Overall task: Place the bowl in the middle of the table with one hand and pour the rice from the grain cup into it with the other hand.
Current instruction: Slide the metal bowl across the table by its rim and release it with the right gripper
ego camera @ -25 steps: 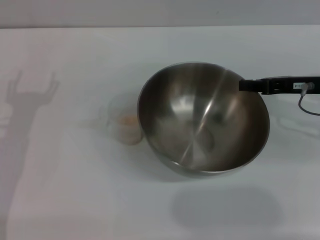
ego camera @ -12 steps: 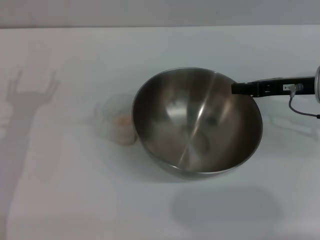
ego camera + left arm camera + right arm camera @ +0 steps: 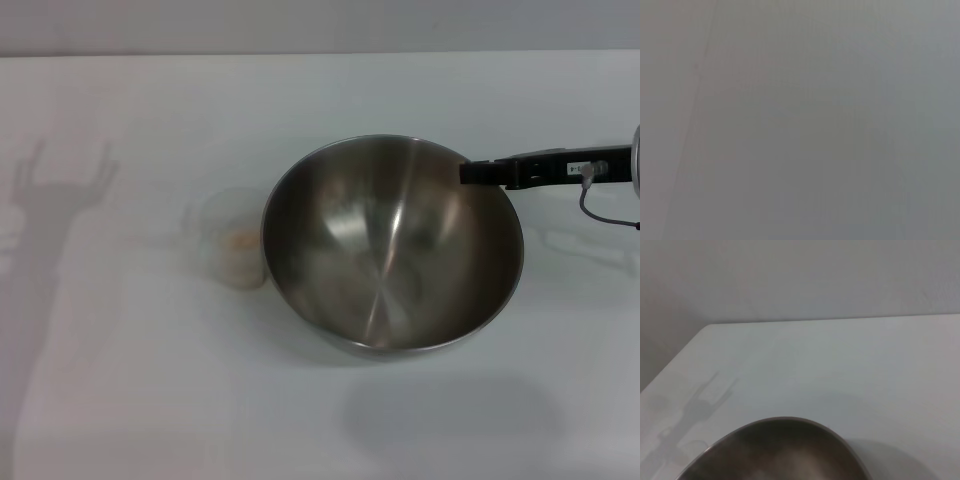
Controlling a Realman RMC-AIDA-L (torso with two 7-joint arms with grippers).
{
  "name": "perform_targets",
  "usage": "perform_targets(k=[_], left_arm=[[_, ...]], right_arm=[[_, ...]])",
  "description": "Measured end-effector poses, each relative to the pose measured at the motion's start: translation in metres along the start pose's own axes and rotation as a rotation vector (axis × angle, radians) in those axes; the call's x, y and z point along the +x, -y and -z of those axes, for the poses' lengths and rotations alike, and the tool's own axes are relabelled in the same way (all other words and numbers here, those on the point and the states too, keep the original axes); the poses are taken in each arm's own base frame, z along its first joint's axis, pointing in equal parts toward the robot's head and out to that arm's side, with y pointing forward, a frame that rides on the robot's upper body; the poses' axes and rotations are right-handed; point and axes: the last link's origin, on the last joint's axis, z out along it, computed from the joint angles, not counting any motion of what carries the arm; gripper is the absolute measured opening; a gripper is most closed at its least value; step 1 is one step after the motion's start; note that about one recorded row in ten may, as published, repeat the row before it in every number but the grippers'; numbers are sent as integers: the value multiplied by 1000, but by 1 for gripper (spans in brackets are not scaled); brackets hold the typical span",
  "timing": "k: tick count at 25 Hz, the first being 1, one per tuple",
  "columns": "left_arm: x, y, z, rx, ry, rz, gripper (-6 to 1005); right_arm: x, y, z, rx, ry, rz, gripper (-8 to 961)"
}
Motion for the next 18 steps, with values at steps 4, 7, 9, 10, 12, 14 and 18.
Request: perform_targets(k=[4,7,9,10,12,14,18], left_arm=[[0,0,0,1,-1,0,789],[0,0,-1,1,-1,1,788],[0,0,-1,1,-1,1,788],[0,0,-1,1,-1,1,788],[0,0,0,2,0,2,787],[0,0,1,4,1,1,787],[0,1,2,5,1,0,786]], right_arm=[[-3,-1,1,2,6,13,123],[-8,-3,3,4,15,37,203],[-13,-6,6,6,28,64,250],[-17,-8,8,7,38,81,270],[-24,-11,12,11,55,107,309],[-33,-14,15,13,77,138,349],[-53,-25,16,-12,157,250,367]])
